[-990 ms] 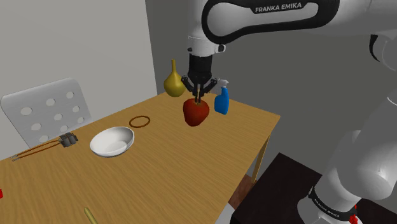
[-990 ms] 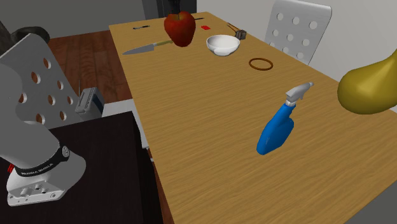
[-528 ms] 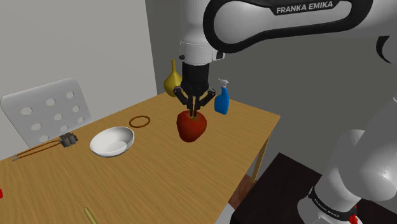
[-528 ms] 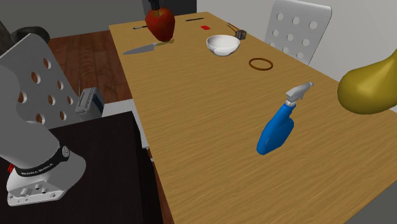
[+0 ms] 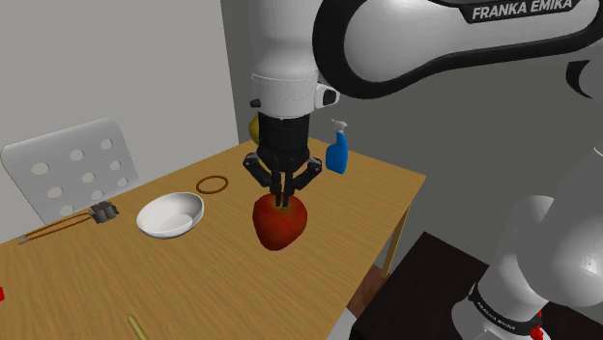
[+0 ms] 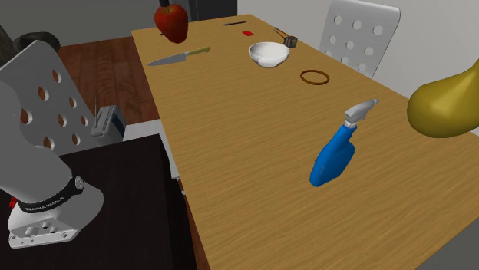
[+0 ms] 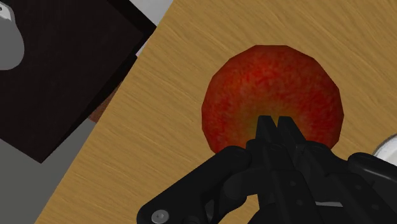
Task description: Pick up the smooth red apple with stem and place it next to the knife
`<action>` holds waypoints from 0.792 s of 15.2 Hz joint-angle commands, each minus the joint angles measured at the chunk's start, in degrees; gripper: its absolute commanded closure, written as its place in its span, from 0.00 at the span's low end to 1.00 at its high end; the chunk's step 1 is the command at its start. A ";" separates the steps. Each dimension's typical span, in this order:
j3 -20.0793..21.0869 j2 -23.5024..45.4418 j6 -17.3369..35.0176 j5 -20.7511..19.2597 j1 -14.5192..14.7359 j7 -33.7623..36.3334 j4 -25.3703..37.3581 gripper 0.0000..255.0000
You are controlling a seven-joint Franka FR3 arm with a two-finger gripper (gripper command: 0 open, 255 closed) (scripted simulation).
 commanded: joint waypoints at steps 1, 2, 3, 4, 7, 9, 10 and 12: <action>1.75 0.62 -0.21 -0.22 1.16 3.08 0.84 1.00; 2.31 0.95 -0.27 -0.37 1.52 4.04 1.21 1.00; 2.31 0.86 0.51 -0.31 1.54 4.01 0.34 1.00; 2.32 0.77 1.29 -0.27 1.55 3.99 -0.51 1.00; 2.36 0.62 3.62 -0.17 1.60 3.95 -2.97 1.00; 2.40 0.59 5.16 -0.13 1.63 3.95 -4.54 1.00; 2.42 0.60 5.93 -0.13 1.65 3.95 -5.30 1.00; 2.48 0.66 7.46 -0.14 1.69 3.99 -6.78 1.00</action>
